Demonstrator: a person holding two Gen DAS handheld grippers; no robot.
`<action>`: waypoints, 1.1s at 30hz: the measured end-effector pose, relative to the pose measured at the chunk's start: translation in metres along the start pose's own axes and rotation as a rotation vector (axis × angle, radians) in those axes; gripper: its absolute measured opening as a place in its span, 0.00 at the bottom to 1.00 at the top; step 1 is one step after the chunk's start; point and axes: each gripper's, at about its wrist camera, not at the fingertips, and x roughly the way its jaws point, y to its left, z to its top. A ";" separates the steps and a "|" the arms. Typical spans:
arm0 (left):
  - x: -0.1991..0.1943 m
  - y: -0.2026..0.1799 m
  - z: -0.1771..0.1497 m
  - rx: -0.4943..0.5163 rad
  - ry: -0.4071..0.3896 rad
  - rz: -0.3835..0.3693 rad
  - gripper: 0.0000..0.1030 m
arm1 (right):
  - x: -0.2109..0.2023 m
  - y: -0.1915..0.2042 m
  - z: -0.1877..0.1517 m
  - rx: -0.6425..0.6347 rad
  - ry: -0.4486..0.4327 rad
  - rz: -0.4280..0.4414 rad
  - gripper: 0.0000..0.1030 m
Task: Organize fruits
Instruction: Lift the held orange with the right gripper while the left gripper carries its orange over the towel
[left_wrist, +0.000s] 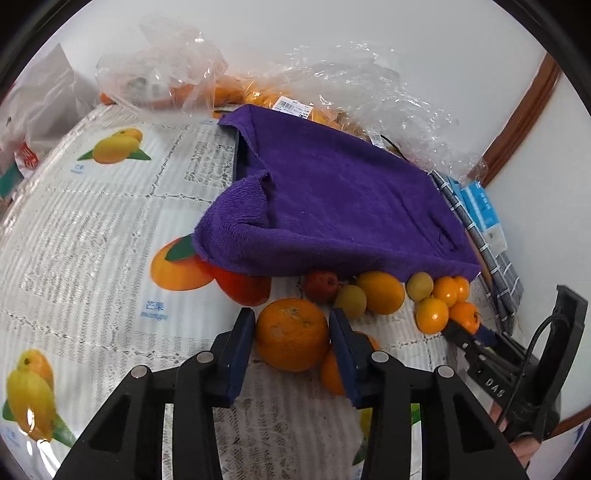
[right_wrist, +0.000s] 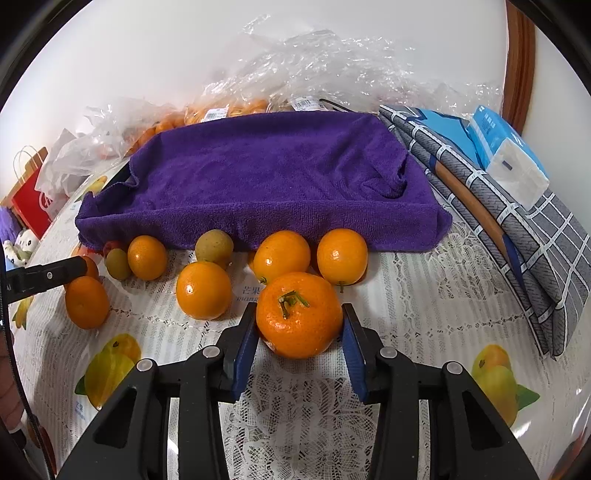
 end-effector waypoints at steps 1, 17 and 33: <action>-0.001 0.000 -0.001 0.002 -0.001 0.007 0.38 | 0.000 0.000 0.000 0.001 0.000 0.001 0.41; -0.025 0.010 0.006 -0.064 -0.034 0.042 0.38 | -0.019 0.001 -0.003 -0.013 -0.024 0.001 0.41; -0.076 -0.024 0.050 -0.016 -0.120 0.074 0.38 | -0.090 -0.008 0.046 0.009 -0.130 -0.028 0.41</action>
